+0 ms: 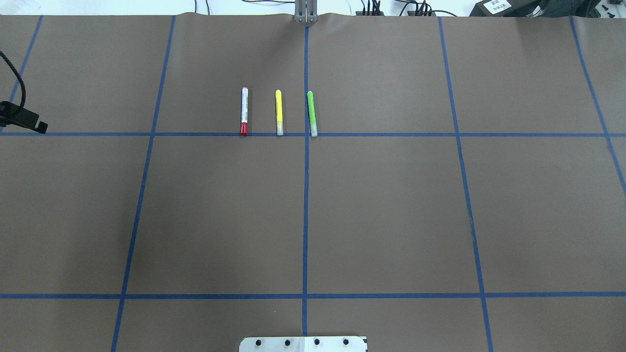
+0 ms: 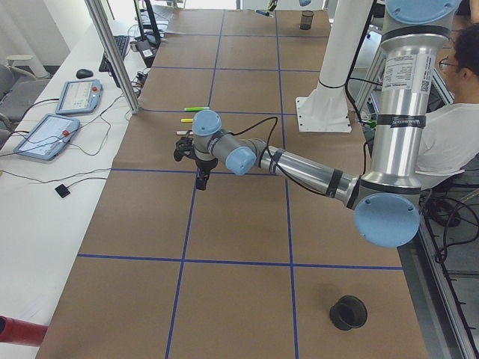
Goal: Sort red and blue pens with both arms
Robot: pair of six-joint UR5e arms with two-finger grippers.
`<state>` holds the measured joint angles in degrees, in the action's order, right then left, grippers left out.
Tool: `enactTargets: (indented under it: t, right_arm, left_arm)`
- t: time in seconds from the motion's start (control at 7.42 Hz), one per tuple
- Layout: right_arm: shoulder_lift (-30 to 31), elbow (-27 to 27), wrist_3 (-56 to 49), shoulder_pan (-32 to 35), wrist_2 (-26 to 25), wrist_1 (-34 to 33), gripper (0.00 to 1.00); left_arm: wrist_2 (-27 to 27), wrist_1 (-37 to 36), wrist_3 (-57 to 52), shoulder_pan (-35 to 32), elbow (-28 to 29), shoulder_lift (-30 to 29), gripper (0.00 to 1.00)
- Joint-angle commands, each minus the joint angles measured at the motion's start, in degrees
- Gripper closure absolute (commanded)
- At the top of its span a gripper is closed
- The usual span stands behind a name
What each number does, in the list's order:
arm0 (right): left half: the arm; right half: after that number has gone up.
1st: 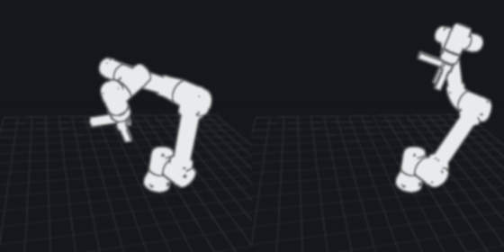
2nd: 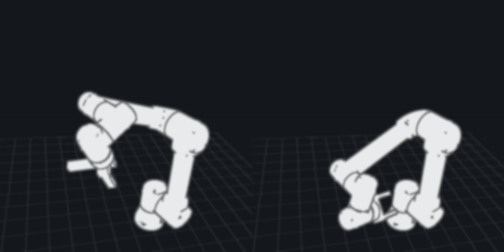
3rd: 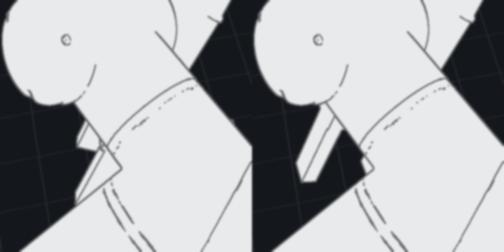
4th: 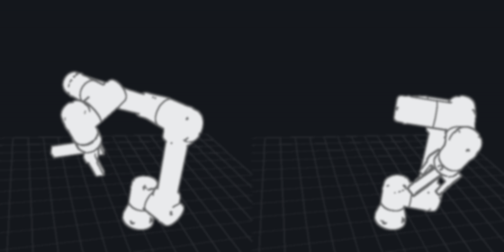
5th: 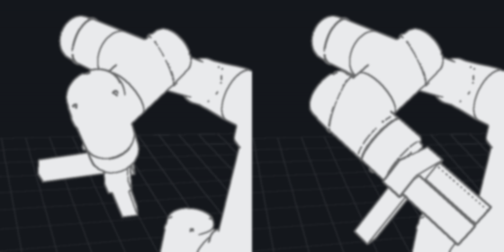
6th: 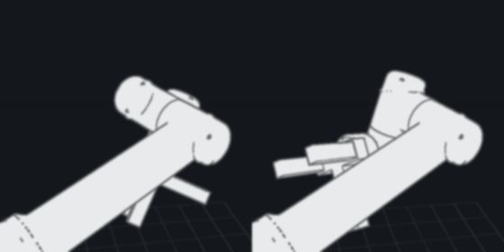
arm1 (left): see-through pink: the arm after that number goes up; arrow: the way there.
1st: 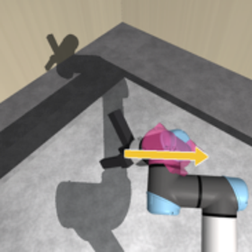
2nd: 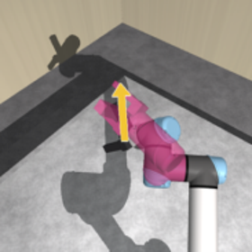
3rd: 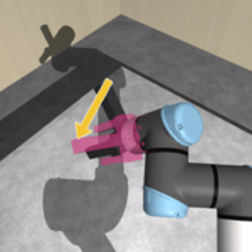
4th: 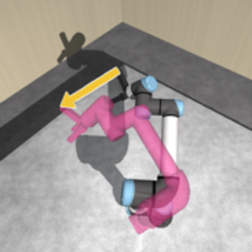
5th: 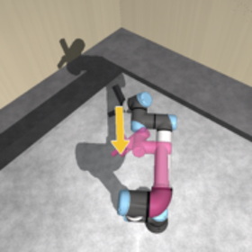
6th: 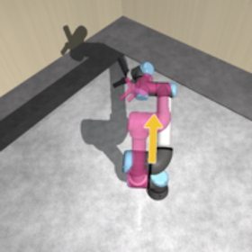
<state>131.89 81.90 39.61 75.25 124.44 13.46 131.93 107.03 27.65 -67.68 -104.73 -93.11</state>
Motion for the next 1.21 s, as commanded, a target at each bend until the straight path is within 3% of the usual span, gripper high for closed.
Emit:
enactTargets:
  t: [0.0,0.27,0.54,0.67,1.08]
  right_arm:
    - [1.7,-7.1,-0.1,0.9,1.3,11.4,1.00]
    - [3.4,-7.5,-0.1,3.5,3.7,15.2,1.00]
    - [5.3,-13.2,-6.2,8.6,4.5,20.8,1.00]
    - [5.6,-14.0,-7.8,11.1,7.6,20.9,1.00]
    - [4.7,-17.0,-14.4,18.4,10.8,20.5,1.00]
  left_arm:
    - [0.0,-0.1,0.3,0.0,-0.2,-0.1,0.00]
    - [0.0,-0.1,0.3,0.0,-0.4,0.0,0.00]
    - [0.0,-0.1,0.3,0.0,-0.5,0.0,0.00]
    - [-0.1,-0.1,0.3,0.0,-0.5,0.0,0.00]
    - [-0.1,-0.1,0.3,0.0,-0.5,0.0,0.00]
